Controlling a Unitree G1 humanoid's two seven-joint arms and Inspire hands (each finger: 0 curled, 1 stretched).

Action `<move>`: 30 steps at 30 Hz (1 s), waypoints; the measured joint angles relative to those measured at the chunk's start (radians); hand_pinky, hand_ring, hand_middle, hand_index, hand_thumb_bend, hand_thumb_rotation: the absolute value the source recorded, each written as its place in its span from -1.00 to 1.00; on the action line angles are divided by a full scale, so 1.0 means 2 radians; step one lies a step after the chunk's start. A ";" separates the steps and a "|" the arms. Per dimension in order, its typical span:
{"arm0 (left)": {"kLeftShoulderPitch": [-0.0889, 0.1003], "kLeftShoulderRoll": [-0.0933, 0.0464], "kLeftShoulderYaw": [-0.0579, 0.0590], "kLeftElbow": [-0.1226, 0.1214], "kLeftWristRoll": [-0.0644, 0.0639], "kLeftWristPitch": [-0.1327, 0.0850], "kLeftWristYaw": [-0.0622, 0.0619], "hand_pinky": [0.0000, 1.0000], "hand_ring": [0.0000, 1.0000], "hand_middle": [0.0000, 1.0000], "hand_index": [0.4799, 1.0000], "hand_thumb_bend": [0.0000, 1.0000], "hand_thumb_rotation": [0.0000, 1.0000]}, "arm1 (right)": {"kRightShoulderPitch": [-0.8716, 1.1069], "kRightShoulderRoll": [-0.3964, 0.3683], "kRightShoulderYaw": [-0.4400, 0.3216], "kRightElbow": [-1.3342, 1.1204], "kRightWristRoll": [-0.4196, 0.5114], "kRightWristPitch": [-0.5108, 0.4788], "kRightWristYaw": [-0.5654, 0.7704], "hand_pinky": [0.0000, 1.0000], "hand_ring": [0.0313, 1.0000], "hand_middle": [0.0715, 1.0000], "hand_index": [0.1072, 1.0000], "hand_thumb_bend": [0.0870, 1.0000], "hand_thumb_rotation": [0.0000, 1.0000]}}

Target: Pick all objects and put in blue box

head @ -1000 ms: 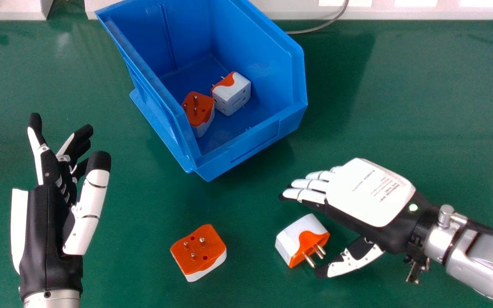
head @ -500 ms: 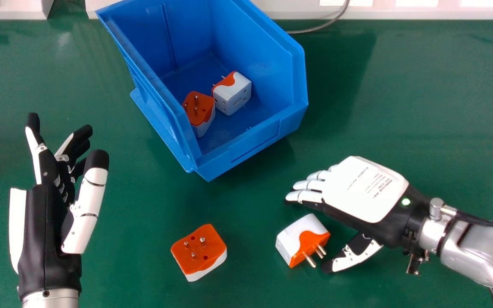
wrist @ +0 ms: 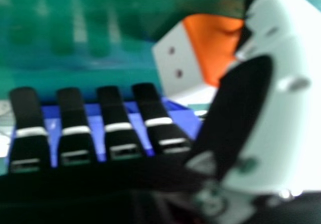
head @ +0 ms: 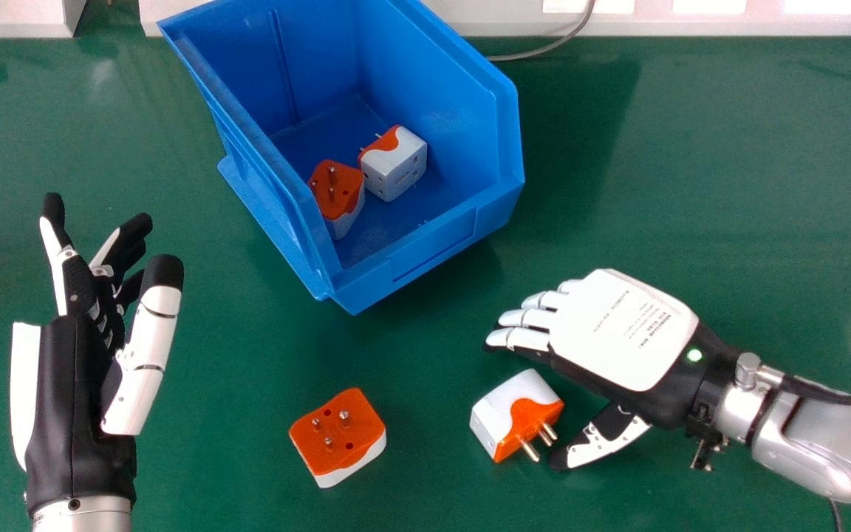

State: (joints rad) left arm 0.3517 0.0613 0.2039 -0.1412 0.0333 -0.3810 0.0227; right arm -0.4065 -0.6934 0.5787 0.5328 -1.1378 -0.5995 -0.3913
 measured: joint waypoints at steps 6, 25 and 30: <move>-0.001 0.000 0.000 -0.003 0.000 0.000 0.000 0.71 0.80 0.77 0.58 0.15 0.51 | -0.013 0.015 0.008 0.041 0.026 -0.023 -0.023 -0.29 -0.27 -0.17 -0.09 -0.07 -0.91; -0.004 -0.001 -0.001 -0.003 0.002 0.000 0.002 0.72 0.80 0.77 0.58 0.11 0.50 | -0.016 0.029 0.010 0.037 0.078 -0.040 0.014 -0.59 -0.56 -0.52 -0.19 -0.11 -0.68; -0.006 -0.001 -0.001 -0.002 0.002 0.000 0.001 0.72 0.80 0.78 0.59 0.11 0.49 | -0.009 0.029 0.006 0.028 0.092 -0.032 0.028 -0.64 -0.60 -0.56 -0.19 -0.11 -0.69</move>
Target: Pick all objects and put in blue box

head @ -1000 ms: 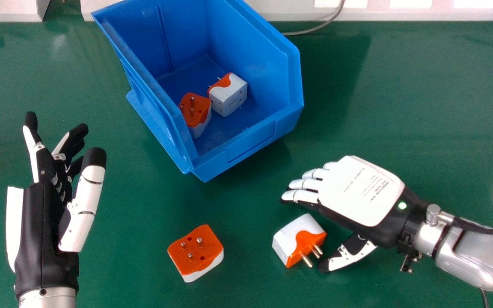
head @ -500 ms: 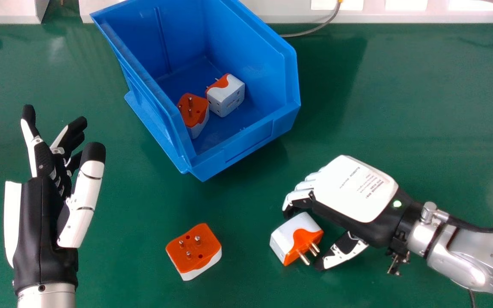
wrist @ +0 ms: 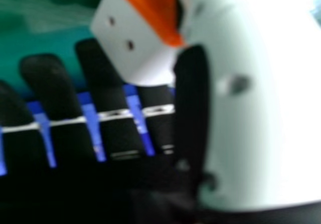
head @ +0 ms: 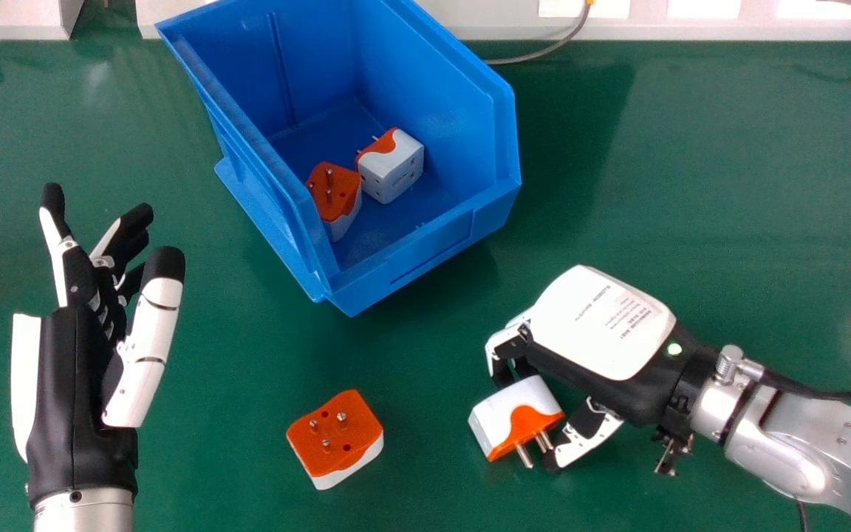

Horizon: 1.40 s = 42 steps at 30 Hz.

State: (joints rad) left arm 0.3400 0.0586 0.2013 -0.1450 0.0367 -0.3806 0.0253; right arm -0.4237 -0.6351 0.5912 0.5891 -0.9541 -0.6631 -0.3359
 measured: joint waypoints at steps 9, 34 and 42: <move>0.000 -0.001 -0.002 0.003 0.001 0.000 0.000 0.71 0.79 0.78 0.59 0.12 0.51 | 0.036 -0.005 -0.025 -0.046 0.018 0.030 0.026 -0.79 -0.77 -0.73 -0.19 -0.11 -0.70; -0.005 -0.002 -0.004 0.009 0.001 -0.003 0.003 0.74 0.81 0.78 0.58 0.12 0.52 | 0.087 0.027 -0.178 -0.282 0.088 0.100 0.098 -0.81 -0.80 -0.78 -0.19 -0.13 -0.69; -0.008 -0.003 -0.006 0.010 0.000 -0.004 0.002 0.77 0.81 0.78 0.59 0.13 0.50 | -0.008 0.094 -0.172 -0.206 0.081 0.129 0.084 -0.83 -0.80 -0.76 -0.19 -0.13 -0.69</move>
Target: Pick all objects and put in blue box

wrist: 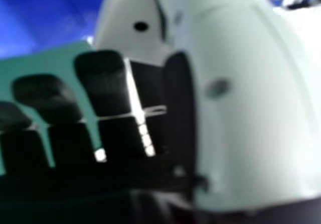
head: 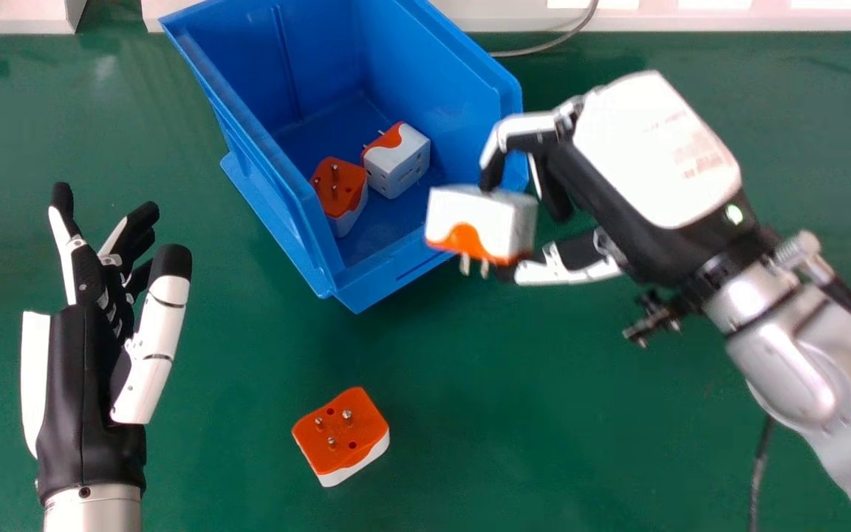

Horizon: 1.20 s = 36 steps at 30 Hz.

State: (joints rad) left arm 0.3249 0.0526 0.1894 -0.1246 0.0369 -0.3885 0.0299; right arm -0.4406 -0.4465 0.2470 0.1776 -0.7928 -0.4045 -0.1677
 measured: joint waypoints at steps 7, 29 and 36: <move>0.005 -0.002 -0.003 -0.002 0.001 0.000 0.002 0.77 0.80 0.77 0.57 0.18 0.49 | -0.134 0.071 0.032 0.168 -0.022 0.049 -0.048 -0.83 -0.80 -0.76 -0.19 -0.13 -0.69; 0.031 -0.011 -0.005 -0.020 0.000 0.002 0.010 0.75 0.81 0.77 0.57 0.20 0.50 | -0.349 0.186 0.120 0.443 -0.031 0.142 -0.099 -0.72 -0.61 -0.51 -0.18 -0.13 -0.70; 0.031 -0.014 -0.005 -0.021 0.000 0.004 0.010 0.80 0.82 0.78 0.59 0.14 0.47 | -0.354 0.187 0.122 0.443 -0.022 0.142 -0.099 -0.74 -0.66 -0.57 -0.18 -0.13 -0.70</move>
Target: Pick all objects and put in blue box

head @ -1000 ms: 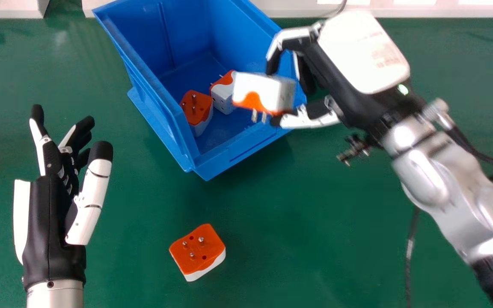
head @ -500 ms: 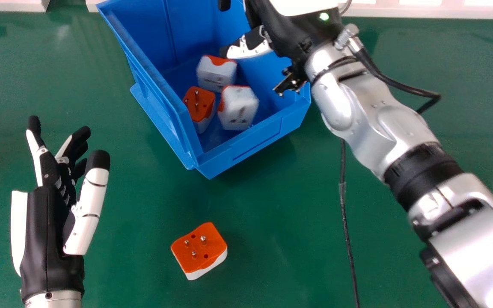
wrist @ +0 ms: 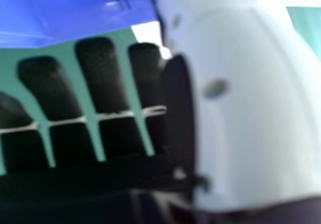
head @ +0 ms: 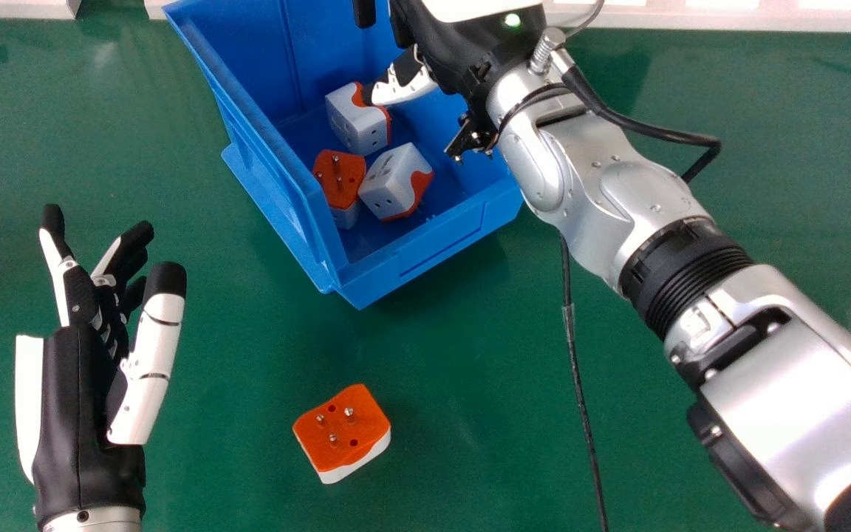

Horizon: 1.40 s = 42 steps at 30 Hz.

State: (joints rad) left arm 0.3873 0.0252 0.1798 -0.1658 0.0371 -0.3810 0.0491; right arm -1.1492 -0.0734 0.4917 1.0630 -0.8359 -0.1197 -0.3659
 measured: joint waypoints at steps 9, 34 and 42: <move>-0.001 0.000 0.000 0.000 0.001 0.000 0.000 0.77 0.81 0.77 0.57 0.12 0.49 | 0.059 -0.021 -0.013 -0.087 0.023 -0.011 -0.025 -0.55 -0.44 -0.34 -0.17 -0.11 -0.68; 0.000 0.005 -0.002 -0.001 0.007 -0.009 0.007 0.80 0.84 0.81 0.62 0.04 0.51 | 0.475 -0.171 -0.056 -0.545 0.022 -0.036 0.056 0.75 0.92 0.93 0.92 0.10 0.71; 0.001 0.002 -0.004 -0.003 0.007 -0.009 0.008 0.79 0.82 0.79 0.59 0.07 0.50 | 0.600 -0.229 -0.072 -0.596 0.039 -0.129 0.074 0.48 0.75 0.80 0.75 -0.02 0.47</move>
State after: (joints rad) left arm 0.3887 0.0295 0.1725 -0.1725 0.0514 -0.3985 0.0659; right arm 0.0515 -0.5315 0.3470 -0.1293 -0.7578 -0.3776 -0.2176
